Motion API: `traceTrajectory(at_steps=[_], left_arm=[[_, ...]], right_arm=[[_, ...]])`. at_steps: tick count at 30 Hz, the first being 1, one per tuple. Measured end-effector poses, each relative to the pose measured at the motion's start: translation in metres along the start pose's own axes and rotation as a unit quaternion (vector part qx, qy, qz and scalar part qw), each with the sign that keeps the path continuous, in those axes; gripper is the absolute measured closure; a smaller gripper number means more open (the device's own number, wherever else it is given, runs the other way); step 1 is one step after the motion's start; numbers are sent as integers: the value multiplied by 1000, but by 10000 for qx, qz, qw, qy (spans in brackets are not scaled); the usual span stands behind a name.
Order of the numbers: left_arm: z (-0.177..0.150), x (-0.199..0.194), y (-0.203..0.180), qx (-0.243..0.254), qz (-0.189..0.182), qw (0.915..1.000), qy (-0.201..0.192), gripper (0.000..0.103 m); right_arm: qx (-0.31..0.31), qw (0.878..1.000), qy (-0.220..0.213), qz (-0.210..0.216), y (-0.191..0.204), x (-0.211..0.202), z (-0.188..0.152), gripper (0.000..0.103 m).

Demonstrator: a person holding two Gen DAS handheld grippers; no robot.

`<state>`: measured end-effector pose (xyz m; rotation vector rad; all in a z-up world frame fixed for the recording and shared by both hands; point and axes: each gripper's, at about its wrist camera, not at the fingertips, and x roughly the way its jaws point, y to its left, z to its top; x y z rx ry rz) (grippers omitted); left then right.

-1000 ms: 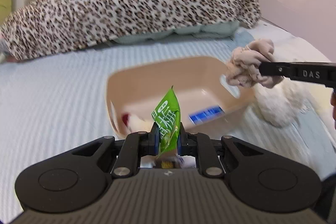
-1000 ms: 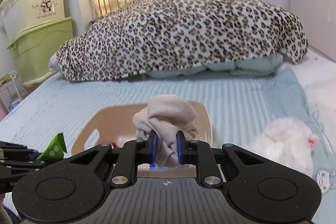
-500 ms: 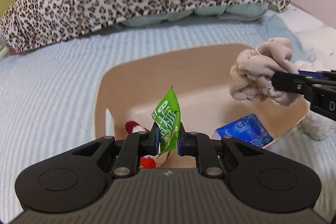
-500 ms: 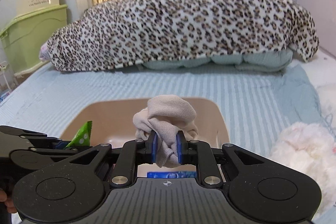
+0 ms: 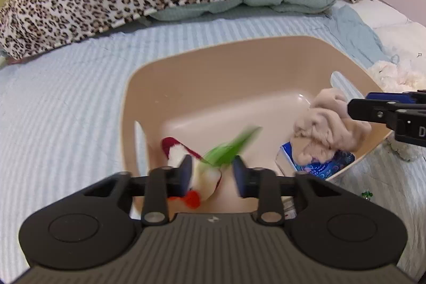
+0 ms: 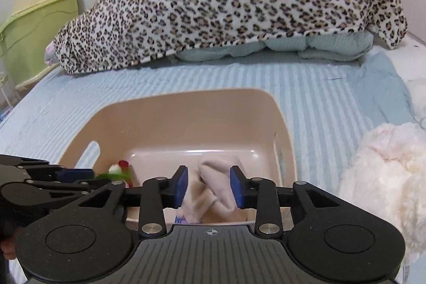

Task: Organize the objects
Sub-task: 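Lift both items over the basket and open both grippers to release them, then grasp the black gold-character box with the left gripper while the right gripper grasps the green herb bag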

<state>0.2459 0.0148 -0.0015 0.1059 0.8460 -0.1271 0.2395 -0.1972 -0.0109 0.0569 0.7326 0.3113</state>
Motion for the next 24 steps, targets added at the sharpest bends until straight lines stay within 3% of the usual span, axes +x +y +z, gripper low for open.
traceTrajectory(at_steps=[3,7,9,11,16,24], left_arm=[[-3,-18,7,-7,62,9998,-169,34],[-12,-42,15,-50,23,9995,-312,28],[-18,-53,17,-42,-4,9993,-367,19],[-26,-62,16,21,-72,9992,-402,13],[-50,-67,10,289,-176,9989,-312,12],[-77,-27,4,331,-305,9989,164,13]], right_arm=[[-62,9999,-126,-36,-3,-16,1,34],[-231,9994,-199,-182,-6,-42,-1,17],[-204,9993,-175,-243,-12,-55,-5,1],[-124,9995,-93,-276,-19,-62,-10,0],[31,9985,357,-418,-30,-63,-38,0],[175,9933,1083,-370,-29,-35,-82,0]])
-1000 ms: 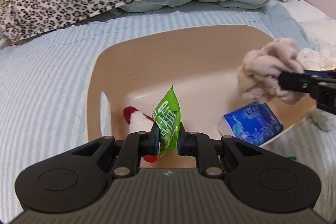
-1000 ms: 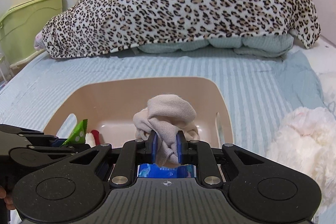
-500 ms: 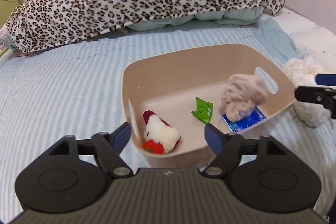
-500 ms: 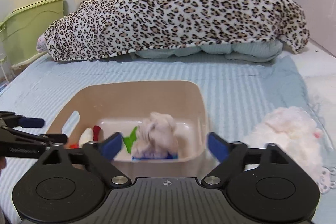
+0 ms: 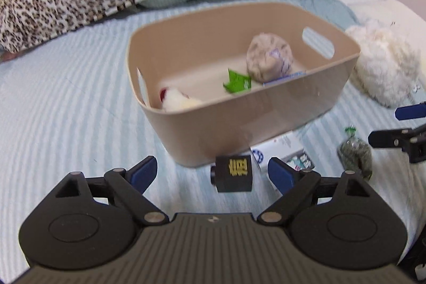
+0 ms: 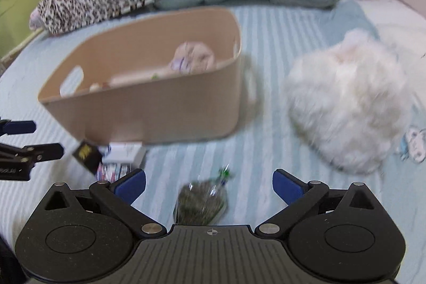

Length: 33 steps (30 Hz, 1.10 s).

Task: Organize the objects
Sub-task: 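Grasp the black gold-character box with the left gripper while the right gripper grasps the green herb bag, then carry both items over the basket and open both grippers to drop them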

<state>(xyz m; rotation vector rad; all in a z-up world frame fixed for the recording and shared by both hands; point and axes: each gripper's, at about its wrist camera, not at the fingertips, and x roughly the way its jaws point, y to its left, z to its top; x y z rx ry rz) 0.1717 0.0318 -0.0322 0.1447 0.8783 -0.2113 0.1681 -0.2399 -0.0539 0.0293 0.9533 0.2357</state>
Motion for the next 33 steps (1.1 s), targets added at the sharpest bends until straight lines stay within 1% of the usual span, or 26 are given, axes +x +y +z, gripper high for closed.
traceTrajectory(at_steps=[5,9,10,12,14,16,17,18,19,20,21,23,30,33], left_arm=[[-8,23,-2,2,-92,9999,129,12],[-9,40,-5,-4,-129,9998,179,13],[-9,44,-6,-10,-106,9998,184,13],[-9,53,-6,-39,-85,9997,234,14],[-10,61,-5,-89,-148,9993,327,15],[-11,67,-5,-121,-292,9985,446,21],[-12,69,-5,-130,-355,9981,481,26],[-13,70,-6,-115,-389,9981,473,31],[-14,70,-7,-78,-423,9981,448,34],[-15,68,-9,-34,-465,9980,432,41],[-15,67,-10,-2,-507,9978,426,48],[-15,65,-12,24,-560,9974,448,56],[-16,57,-8,-164,-464,9977,456,57],[-17,46,-6,-183,-429,9981,400,57]], right_arm=[[-155,9994,310,-19,11,20,-13,0],[-132,9988,479,-48,13,33,-19,0],[-129,9986,514,-47,13,36,-20,2],[-125,9983,564,-33,13,40,-22,9],[-100,9980,630,-10,12,43,-24,13],[-87,9977,676,-4,13,46,-26,17],[-104,9976,681,-20,13,47,-27,22],[-124,9977,660,-27,14,46,-28,33],[-141,9980,622,-20,15,46,-28,39],[-143,9981,593,-7,15,45,-28,48],[-143,9982,579,-6,15,44,-28,52],[-138,9983,569,25,15,43,-28,53],[-274,9987,421,37,23,29,-32,57],[-290,9990,341,29,24,21,-31,57]])
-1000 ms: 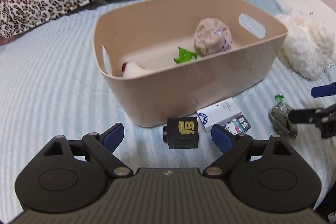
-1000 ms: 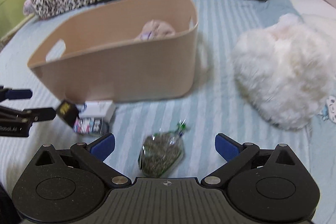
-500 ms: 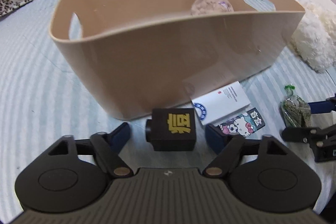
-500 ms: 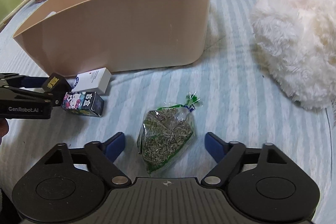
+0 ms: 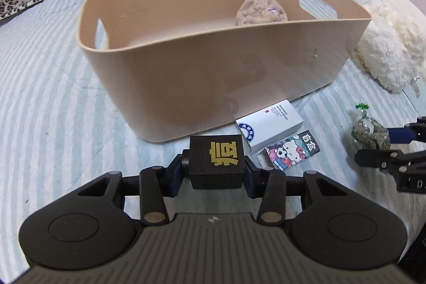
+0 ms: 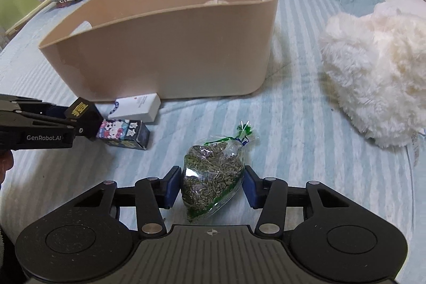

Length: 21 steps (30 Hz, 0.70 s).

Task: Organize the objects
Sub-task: 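Carry both items over the basket and open both grippers to drop them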

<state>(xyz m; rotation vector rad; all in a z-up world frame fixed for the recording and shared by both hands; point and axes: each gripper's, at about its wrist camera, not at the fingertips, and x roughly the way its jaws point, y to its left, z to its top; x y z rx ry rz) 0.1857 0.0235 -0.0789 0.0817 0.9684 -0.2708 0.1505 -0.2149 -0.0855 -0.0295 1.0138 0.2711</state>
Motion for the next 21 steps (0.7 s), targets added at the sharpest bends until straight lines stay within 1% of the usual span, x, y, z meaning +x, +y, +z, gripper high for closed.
traceTrajectory(at_steps=[2,4,8,11,13,15,17,21], left_arm=[[-2,-11,0,27,38,9999,-98,57],[-3,-23,0,64,128,9995,-282,57],[-3,-49,1,126,233,9977,-628,57],[1,-69,1,171,334,9954,-885,56],[5,-80,1,195,417,9932,-1074,57],[11,-92,1,204,425,9907,-1276,56],[18,-102,3,185,414,9890,-1405,57],[36,-112,5,204,508,9849,-1644,56]], right_arm=[[29,10000,-67,22,-1,-8,1,57],[0,9999,-162,24,-1,-19,3,57],[-175,9985,-518,-58,3,-46,12,57],[-194,9966,-797,-27,4,-64,22,57],[-177,9951,-969,54,3,-75,31,57],[-221,9934,-1125,59,3,-83,41,57],[-259,9913,-1291,58,3,-89,52,57],[-318,9865,-1606,47,4,-101,74,57]])
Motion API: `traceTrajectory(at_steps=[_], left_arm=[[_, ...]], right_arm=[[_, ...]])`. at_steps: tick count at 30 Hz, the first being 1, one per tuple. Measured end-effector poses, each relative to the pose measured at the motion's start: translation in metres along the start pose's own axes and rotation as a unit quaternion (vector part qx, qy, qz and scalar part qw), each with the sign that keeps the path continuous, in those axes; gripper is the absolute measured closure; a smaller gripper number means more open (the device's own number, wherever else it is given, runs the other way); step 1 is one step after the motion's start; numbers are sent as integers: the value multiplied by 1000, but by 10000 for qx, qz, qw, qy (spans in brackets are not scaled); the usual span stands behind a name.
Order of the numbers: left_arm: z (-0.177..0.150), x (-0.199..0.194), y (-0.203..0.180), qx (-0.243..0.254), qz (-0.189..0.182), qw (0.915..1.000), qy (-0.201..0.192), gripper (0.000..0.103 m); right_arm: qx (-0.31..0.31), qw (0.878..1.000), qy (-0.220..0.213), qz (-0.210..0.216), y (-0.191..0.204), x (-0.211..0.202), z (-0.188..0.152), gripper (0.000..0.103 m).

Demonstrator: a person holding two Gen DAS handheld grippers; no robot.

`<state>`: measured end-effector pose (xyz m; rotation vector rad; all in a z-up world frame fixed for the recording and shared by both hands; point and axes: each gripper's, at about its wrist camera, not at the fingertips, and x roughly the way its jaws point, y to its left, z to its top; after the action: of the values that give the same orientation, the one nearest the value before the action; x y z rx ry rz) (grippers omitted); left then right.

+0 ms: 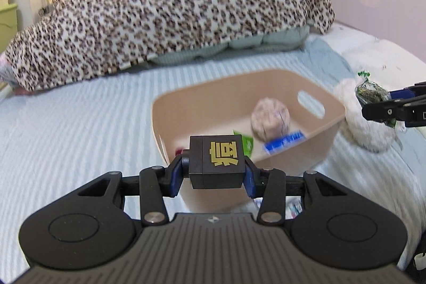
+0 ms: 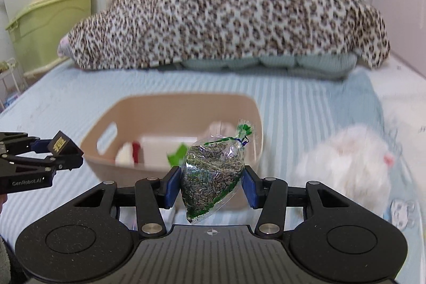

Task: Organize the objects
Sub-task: 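Carry both items over the basket and open both grippers to drop them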

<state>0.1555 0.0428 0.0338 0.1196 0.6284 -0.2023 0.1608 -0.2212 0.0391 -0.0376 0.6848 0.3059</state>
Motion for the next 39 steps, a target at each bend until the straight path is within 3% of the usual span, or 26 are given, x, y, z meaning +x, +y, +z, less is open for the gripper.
traceTrajectory(at_steps=[7,12,18,28,30,31,34,39], left_arm=[[29,15,3,-35,103,9998,-169,56],[42,43,1,-173,104,9998,-2,56],[39,90,-9,-150,148,9985,509,56],[14,150,-10,-168,391,9901,1337,56],[15,146,-7,-303,280,9902,1331,55],[17,142,-6,-331,218,9910,1280,52],[23,125,-10,-266,298,9934,1075,30],[33,94,-5,-315,273,9947,942,24]], right_arm=[[-74,9993,-353,-3,2,11,36,57],[110,9991,-395,54,3,34,49,57],[301,9995,-106,28,2,77,48,57],[-10,9980,574,-272,9,136,30,56],[-33,9979,600,-262,10,136,27,44],[-50,9980,573,-248,10,134,26,43],[-149,9984,492,-221,13,124,26,28],[-163,9993,203,-253,14,95,30,11]])
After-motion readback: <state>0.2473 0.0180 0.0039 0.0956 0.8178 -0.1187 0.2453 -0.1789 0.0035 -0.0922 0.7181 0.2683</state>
